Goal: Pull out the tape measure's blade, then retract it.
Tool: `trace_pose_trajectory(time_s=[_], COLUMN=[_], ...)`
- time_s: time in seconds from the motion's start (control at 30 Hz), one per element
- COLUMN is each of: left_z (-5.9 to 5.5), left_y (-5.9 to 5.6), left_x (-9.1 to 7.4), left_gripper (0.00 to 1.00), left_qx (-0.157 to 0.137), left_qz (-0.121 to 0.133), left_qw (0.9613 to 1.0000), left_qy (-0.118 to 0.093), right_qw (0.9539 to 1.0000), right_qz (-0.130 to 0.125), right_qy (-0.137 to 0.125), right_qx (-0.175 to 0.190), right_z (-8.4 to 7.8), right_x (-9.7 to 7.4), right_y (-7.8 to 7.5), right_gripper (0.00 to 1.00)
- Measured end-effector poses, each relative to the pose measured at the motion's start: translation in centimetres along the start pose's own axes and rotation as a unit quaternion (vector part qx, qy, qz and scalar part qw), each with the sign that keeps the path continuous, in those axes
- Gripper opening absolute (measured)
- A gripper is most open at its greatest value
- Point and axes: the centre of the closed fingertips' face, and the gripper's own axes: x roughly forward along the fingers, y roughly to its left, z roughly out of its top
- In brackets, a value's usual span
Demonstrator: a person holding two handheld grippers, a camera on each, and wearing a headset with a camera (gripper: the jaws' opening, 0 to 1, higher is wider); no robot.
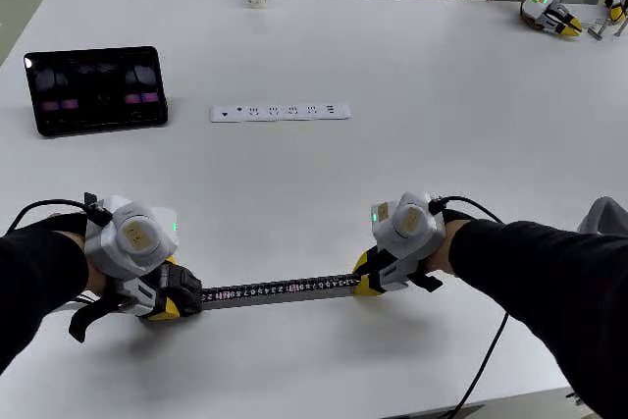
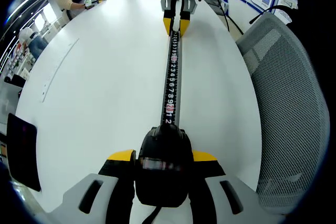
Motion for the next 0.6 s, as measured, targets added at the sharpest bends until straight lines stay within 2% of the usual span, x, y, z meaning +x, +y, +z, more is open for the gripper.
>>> trace_pose_trajectory(time_s=[0.6], left_z=[-0.2], left_y=[0.1], left_x=[0.1], left_gripper=[0.34], left_qx=[0.000], left_qz=[0.001], left_qw=[1.0000], left_qy=[0.001], right_qw=[0.9999], right_qz=[-0.006], right_qy=[0.000], right_qx=[0.011], right_z=[-1.1], right_x=[-0.6], right_y=[-0.2], right_gripper=[0.10])
